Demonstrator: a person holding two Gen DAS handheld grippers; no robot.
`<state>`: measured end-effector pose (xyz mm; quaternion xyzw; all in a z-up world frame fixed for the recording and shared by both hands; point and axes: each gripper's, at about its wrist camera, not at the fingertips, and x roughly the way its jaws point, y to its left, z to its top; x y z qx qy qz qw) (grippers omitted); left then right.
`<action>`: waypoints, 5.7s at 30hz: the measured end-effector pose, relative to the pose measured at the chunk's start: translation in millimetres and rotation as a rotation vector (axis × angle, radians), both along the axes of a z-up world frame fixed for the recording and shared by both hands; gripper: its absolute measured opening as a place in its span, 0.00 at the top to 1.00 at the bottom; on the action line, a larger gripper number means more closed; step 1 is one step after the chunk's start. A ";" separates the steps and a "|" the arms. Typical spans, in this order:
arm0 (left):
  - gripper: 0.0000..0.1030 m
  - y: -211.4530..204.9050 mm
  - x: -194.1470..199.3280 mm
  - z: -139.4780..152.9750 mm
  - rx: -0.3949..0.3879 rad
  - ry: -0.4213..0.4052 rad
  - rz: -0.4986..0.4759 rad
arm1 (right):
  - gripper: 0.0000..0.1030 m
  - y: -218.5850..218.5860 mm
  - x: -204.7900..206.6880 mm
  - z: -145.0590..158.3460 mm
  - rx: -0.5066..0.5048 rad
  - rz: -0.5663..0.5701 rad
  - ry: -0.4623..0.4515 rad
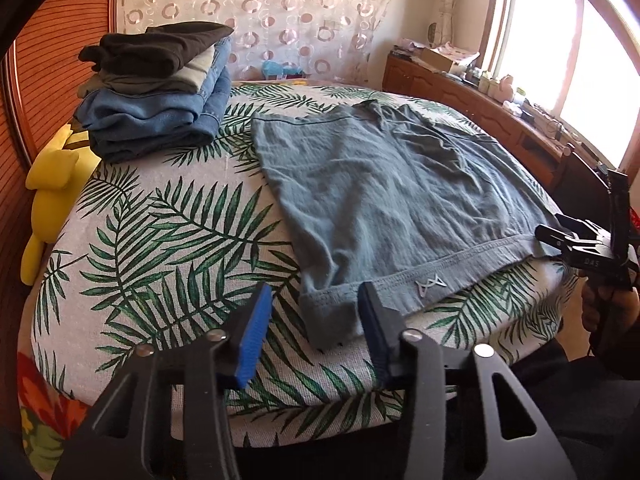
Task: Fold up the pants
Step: 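Move the left tool down to the hem of one shorts leg, then close the left tool on the leg hem, then lift the leg with the left tool, fold it over the other leg, release, then move the right tool to the edge of the folded leg, then close the right tool on the folded leg edge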
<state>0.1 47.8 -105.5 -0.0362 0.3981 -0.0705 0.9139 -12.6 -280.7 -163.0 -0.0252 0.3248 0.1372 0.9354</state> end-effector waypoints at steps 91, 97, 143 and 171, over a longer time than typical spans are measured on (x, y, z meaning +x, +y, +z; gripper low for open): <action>0.58 -179.1 108.1 86.3 0.006 -0.115 -0.416 | 0.23 -31.5 4.7 20.6 0.025 -0.019 -0.061; 0.22 -157.3 104.8 77.9 0.005 -0.113 -0.370 | 0.23 -29.8 8.1 20.9 0.023 -0.013 -0.059; 0.22 -104.4 94.6 -5.1 0.026 0.029 -0.232 | 0.63 18.9 99.8 14.0 -0.009 0.135 0.080; 0.22 -122.9 74.5 32.0 -0.002 -0.057 -0.289 | 0.93 -17.1 -15.0 63.0 0.068 0.112 -0.121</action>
